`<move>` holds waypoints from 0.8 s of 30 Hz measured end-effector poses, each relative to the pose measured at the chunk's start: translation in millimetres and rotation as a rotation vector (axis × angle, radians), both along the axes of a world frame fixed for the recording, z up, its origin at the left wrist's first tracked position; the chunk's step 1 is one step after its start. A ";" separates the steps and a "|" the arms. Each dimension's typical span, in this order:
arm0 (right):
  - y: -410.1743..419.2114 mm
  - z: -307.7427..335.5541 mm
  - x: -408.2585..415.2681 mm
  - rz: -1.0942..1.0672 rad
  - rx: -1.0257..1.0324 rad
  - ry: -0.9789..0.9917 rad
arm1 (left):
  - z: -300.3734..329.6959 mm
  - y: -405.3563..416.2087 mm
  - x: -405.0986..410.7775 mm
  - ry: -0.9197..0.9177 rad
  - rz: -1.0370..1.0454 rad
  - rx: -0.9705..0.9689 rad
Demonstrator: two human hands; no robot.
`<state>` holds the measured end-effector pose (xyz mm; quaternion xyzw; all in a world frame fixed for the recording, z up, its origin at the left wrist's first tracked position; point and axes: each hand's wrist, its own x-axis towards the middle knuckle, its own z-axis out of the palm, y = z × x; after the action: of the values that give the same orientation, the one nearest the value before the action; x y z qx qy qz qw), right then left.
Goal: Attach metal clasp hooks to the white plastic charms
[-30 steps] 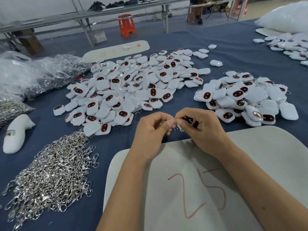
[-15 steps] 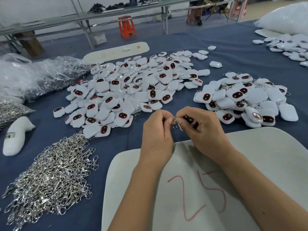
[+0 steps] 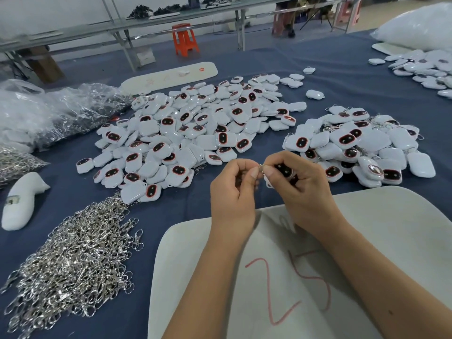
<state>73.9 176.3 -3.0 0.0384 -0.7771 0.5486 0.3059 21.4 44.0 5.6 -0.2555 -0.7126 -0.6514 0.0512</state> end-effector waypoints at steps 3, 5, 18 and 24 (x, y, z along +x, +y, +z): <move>-1.7 1.2 -0.5 0.023 -0.029 -0.017 | -1.1 -0.5 0.6 0.039 0.038 -0.032; -1.9 2.0 -0.8 0.037 -0.005 -0.041 | -1.7 -2.4 -0.5 0.094 0.066 -0.072; 4.8 3.7 -2.7 -0.157 -0.373 -0.107 | 2.8 -7.9 -1.4 0.428 -0.031 -0.349; 1.5 4.7 -1.2 -0.214 -0.217 -0.112 | 2.9 -8.1 0.1 0.402 -0.044 -0.374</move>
<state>72.7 177.8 1.7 -0.1086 -0.7288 0.5951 0.3209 21.6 35.9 8.5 -0.4000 -0.7904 -0.4456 0.1292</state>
